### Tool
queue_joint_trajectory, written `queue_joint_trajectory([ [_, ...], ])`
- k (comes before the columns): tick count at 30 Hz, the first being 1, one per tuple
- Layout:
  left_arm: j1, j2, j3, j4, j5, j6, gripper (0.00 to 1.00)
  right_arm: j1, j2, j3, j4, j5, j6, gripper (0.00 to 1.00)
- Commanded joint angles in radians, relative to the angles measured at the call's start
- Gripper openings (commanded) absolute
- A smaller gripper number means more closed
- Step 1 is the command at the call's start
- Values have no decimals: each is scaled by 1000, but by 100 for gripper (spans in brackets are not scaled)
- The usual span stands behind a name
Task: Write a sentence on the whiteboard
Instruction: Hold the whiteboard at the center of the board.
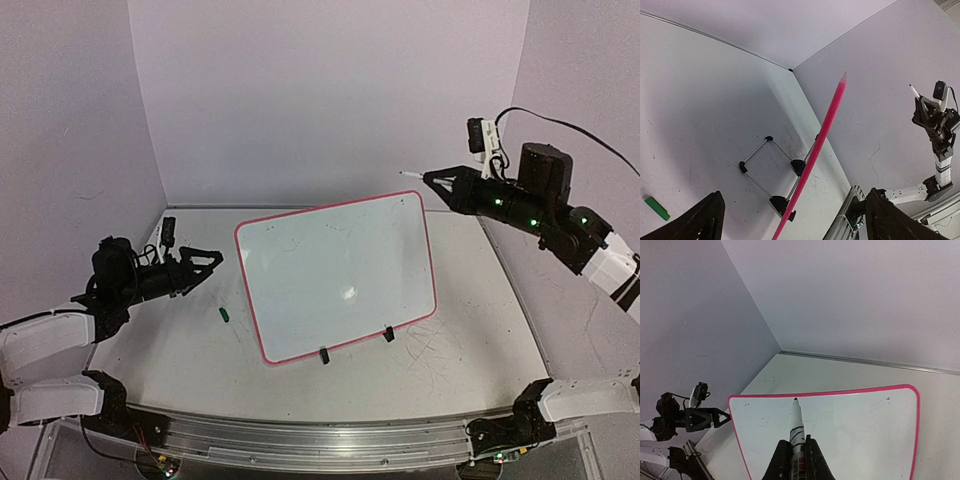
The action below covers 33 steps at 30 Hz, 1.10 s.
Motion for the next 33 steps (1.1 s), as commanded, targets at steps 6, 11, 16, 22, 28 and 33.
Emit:
queue_joint_trajectory([
  [6,-6,90,54,86,74,13,99,225,123,69,155,-27,-39,0],
  [11,-37,168,97,89,106,50,94,280,197,105,157,-7,-64,0],
  [16,-39,186,85,120,64,61,93,284,197,106,162,8,-75,0],
  [22,-54,220,94,198,87,57,93,283,192,97,163,23,-85,0],
  [28,-85,270,126,266,104,53,90,286,219,103,183,-4,-63,0],
  [33,-86,308,121,326,106,39,83,295,229,101,184,1,-48,0],
])
